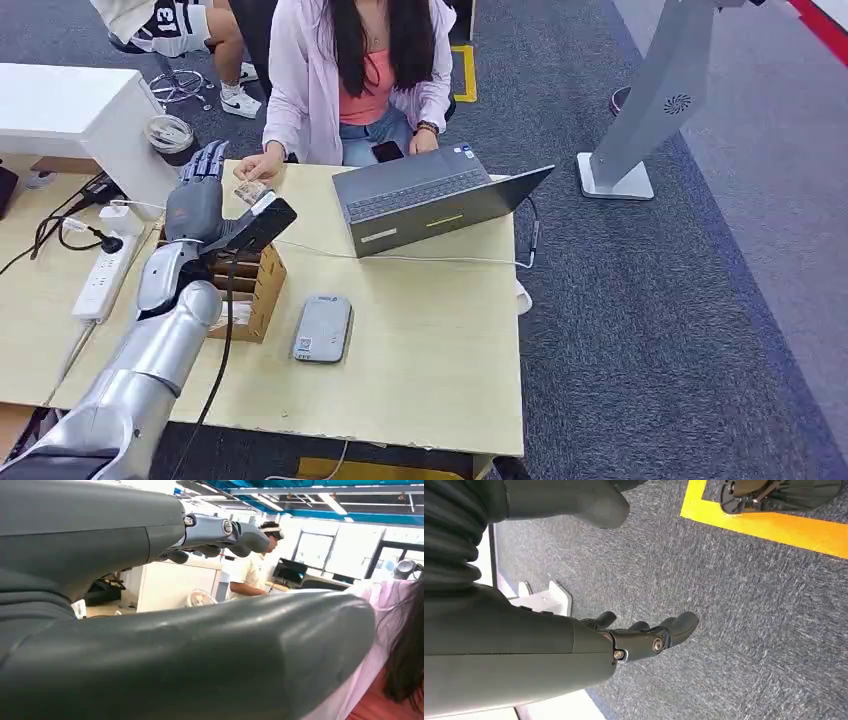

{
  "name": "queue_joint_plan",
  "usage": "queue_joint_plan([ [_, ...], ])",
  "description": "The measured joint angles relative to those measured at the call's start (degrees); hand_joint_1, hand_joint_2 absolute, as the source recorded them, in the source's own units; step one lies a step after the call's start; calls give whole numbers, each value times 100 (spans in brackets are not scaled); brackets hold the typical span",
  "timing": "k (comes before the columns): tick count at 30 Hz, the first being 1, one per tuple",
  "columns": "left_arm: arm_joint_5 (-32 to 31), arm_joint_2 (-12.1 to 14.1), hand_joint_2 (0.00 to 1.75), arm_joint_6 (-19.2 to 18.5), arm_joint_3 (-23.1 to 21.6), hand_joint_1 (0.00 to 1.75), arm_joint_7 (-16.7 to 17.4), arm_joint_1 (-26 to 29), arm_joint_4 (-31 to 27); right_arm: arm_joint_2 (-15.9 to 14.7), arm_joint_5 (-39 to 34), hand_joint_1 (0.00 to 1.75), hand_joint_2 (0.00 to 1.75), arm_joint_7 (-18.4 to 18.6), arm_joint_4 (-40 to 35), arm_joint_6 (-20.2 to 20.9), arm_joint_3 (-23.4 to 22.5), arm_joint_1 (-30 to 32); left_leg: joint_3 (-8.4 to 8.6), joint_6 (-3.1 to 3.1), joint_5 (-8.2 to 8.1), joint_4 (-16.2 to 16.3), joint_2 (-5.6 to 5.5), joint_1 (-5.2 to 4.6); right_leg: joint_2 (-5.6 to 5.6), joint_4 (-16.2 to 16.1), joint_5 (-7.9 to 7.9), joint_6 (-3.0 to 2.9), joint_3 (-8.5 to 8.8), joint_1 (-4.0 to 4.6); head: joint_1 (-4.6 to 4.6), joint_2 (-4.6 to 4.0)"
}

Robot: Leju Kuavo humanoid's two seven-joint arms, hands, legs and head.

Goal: Pass the card to the sensor for recognition and then transmit it.

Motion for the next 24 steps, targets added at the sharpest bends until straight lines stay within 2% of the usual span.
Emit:
queue_joint_plan([
  [3, 4, 0, 0, 26, 0, 0, -2, 1, 0, 0, 0, 0, 175, 0, 0, 0, 0, 0, 0, 0, 0, 0, 0, 0, 0, 0, 0, 0, 0, 0, 0, 0],
  [7, 111, 9, 0, 365, 0, 0, -138, 17, 0, 0, 37, 0, 175, 0, 2, -39, 0, 0, -1, 0, 0, 0, -1, 0, -2, 0, 0, 0, 0, 0, 0, 0],
  [8, 120, 15, 175, 398, 0, 0, -162, 21, 0, 0, 44, 0, 175, 0, 2, -48, 0, 0, -1, 0, 0, 0, -2, 0, -2, 0, 0, 0, 0, 0, 0, 0],
  [15, -72, 70, 175, 599, 0, 0, -129, 48, 7, 0, 85, 0, 175, 4, 2, -50, -4, -1, -2, 0, 0, 0, -2, 0, -3, 0, 0, 0, 0, 0, 0, 0],
  [16, -52, 77, 0, 632, 0, 0, -160, 53, 9, 0, 98, 0, 175, 7, 2, -50, -7, -1, -2, 0, 0, 0, -2, 0, -3, 0, 0, 0, 0, 0, 0, 0],
  [22, 164, 87, 0, 699, 0, 0, -325, 102, 11, 2, 122, 0, 175, 20, 2, -54, -31, -1, -2, 1, 0, 0, -2, 0, -4, 0, 0, 0, 0, 0, 0, 0],
  [23, 208, 85, 175, 741, 0, 0, -352, 124, 11, 2, 133, 0, 175, 20, 2, -59, -31, -1, -2, 1, 0, 0, -2, 0, -4, 0, 0, 0, 0, 0, 0, 0],
  [24, 225, 87, 175, 774, 2, 0, -389, 139, 11, 4, 144, 0, 175, 20, 2, -74, -33, -1, -2, 1, 0, 0, -3, 0, -4, 0, 0, 0, 0, 0, 0, 0],
])
